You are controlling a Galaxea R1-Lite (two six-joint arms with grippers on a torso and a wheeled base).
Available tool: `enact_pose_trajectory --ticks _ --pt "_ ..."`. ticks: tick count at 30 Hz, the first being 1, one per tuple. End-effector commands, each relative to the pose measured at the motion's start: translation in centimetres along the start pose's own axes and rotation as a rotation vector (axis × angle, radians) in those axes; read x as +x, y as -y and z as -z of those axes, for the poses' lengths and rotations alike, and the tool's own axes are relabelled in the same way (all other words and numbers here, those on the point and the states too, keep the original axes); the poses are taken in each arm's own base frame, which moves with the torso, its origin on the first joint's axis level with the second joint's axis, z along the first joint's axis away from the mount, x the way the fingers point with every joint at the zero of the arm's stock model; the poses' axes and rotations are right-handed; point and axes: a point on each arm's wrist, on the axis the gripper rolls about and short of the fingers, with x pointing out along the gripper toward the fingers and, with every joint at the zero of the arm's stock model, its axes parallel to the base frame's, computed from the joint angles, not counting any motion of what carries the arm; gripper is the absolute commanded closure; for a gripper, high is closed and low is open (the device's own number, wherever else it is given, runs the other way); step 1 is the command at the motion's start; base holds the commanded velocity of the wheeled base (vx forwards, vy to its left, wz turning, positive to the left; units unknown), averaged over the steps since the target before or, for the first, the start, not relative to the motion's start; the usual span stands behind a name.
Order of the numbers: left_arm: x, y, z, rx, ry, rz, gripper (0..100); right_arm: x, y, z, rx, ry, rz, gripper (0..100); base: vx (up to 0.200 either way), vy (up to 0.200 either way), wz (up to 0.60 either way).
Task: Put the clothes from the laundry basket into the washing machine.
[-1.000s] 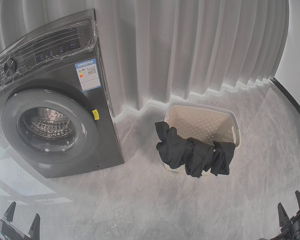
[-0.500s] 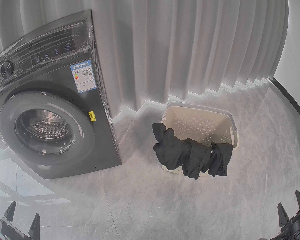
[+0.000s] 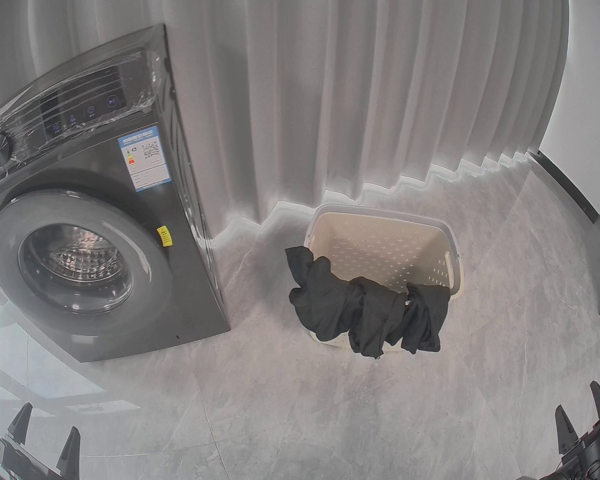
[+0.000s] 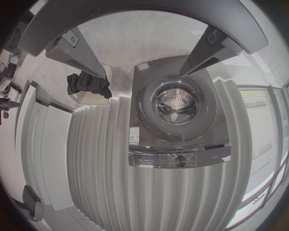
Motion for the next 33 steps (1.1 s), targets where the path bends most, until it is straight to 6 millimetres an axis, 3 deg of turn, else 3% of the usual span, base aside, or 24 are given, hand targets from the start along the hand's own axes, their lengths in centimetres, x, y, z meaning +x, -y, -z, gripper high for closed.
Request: enact_pose_trajectory --ticks 1,16,22,33 --pt "0.02 0.0 0.52 0.0 -0.003 -0.002 0 0.05 0.0 0.51 0.0 -0.007 -0.001 0 0.0 0.0 0.0" --pt "0.02 -0.01 0.52 -0.003 -0.003 0.0 0 0.05 0.0 0.51 0.0 -0.007 -0.001 0 0.0 0.0 0.0" --pt "0.02 0.0 0.52 -0.002 -0.003 -0.002 0 0.05 0.0 0.51 0.0 -0.007 -0.001 0 0.2 0.0 0.0" --pt "0.02 -0.01 0.52 -0.002 -0.003 0.0 0 0.05 0.0 0.51 0.0 -0.007 -0.001 0 0.0 0.0 0.0"
